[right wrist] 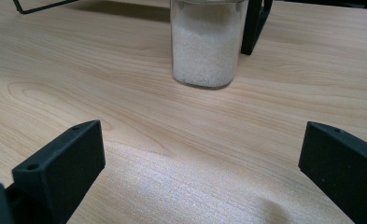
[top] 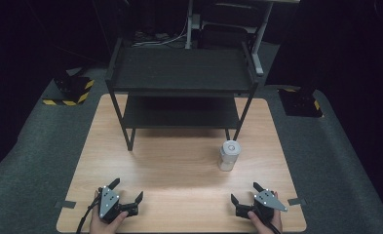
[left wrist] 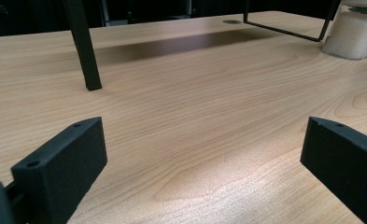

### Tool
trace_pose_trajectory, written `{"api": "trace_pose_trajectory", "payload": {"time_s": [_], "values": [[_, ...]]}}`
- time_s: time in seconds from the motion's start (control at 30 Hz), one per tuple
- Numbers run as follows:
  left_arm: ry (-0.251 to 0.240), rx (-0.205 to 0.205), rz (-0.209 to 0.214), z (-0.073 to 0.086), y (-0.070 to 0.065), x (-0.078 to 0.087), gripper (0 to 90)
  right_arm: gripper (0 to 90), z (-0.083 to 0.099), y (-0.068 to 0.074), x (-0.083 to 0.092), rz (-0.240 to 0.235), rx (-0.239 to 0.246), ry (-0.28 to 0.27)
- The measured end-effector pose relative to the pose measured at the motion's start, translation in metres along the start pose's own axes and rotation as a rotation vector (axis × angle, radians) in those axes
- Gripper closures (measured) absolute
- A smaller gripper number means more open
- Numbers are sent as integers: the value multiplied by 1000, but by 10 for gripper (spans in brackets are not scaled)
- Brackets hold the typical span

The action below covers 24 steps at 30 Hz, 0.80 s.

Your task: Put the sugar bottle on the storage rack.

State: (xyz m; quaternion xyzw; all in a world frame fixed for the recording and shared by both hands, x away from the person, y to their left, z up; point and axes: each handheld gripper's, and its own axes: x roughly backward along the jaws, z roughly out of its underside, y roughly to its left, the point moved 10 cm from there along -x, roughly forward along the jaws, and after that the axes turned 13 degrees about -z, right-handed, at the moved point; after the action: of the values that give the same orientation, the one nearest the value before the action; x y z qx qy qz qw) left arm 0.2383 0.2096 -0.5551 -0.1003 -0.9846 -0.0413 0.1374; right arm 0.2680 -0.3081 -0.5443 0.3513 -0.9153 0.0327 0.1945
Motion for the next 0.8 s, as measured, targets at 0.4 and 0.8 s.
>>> {"api": "trace_pose_trajectory", "payload": {"time_s": [0.4,0.8], "values": [[1,-4,15,0,0,1,7,3,-1,0,-2,-2,8,8],[14,-19,17,-1,-1,0,7,3,0,1,-2,-3,21,8]]}}
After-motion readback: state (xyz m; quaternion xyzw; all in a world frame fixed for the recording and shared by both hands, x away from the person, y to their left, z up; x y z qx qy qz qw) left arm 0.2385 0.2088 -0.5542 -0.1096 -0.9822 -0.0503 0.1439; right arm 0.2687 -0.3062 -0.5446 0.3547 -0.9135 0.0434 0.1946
